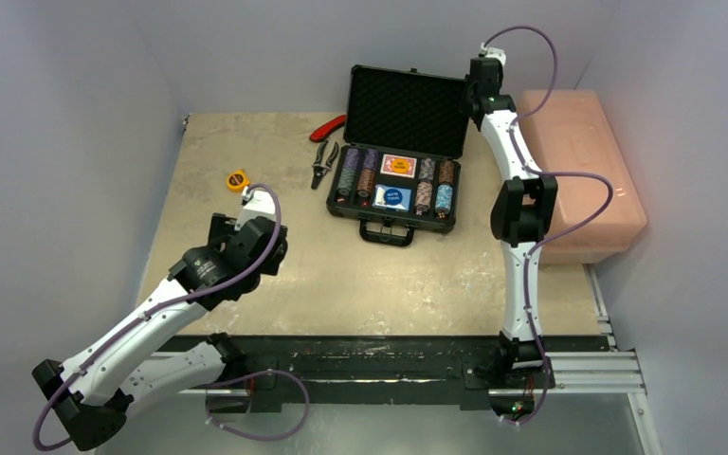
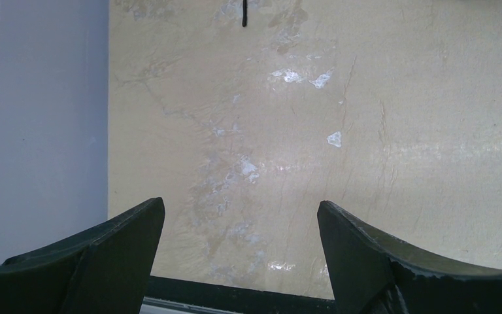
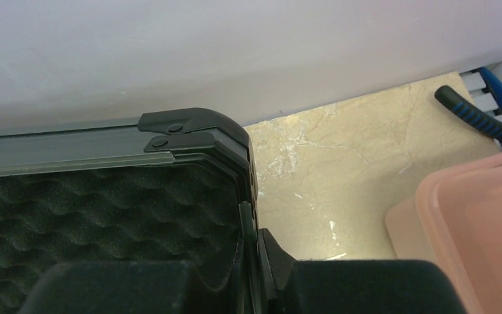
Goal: Pack up texas hold em set
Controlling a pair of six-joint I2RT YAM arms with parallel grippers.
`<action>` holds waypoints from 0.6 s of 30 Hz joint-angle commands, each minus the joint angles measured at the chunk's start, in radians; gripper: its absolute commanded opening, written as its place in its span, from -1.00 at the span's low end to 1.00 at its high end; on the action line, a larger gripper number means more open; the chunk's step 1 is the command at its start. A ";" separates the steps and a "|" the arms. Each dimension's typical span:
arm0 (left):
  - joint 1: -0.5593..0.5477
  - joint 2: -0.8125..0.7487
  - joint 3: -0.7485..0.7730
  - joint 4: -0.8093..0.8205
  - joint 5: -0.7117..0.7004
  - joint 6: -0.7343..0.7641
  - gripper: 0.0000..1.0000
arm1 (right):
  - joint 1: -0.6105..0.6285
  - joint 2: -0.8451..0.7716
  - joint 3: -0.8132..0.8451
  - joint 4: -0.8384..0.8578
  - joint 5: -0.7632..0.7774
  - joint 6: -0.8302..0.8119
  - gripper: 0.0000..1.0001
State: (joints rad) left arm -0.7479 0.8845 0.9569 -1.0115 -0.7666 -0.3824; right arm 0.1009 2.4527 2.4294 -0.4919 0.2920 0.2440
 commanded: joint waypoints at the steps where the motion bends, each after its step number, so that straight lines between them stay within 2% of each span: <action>1: 0.003 -0.002 0.025 0.015 -0.025 -0.001 0.74 | -0.001 -0.018 0.045 0.023 -0.014 -0.023 -0.89; 3: 0.004 -0.004 0.025 0.016 -0.024 -0.001 0.74 | 0.000 -0.023 0.038 0.023 -0.011 -0.025 -1.00; 12: 0.004 -0.015 0.025 0.018 -0.014 0.002 0.74 | 0.000 -0.094 -0.051 0.051 -0.042 -0.020 -1.00; 18: 0.004 -0.024 0.024 0.018 -0.012 0.000 0.74 | 0.012 -0.188 -0.173 0.096 -0.054 -0.033 -1.00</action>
State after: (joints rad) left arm -0.7479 0.8780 0.9569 -1.0115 -0.7662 -0.3824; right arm 0.1009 2.3852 2.3196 -0.4313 0.2592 0.1921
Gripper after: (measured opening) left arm 0.871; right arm 0.037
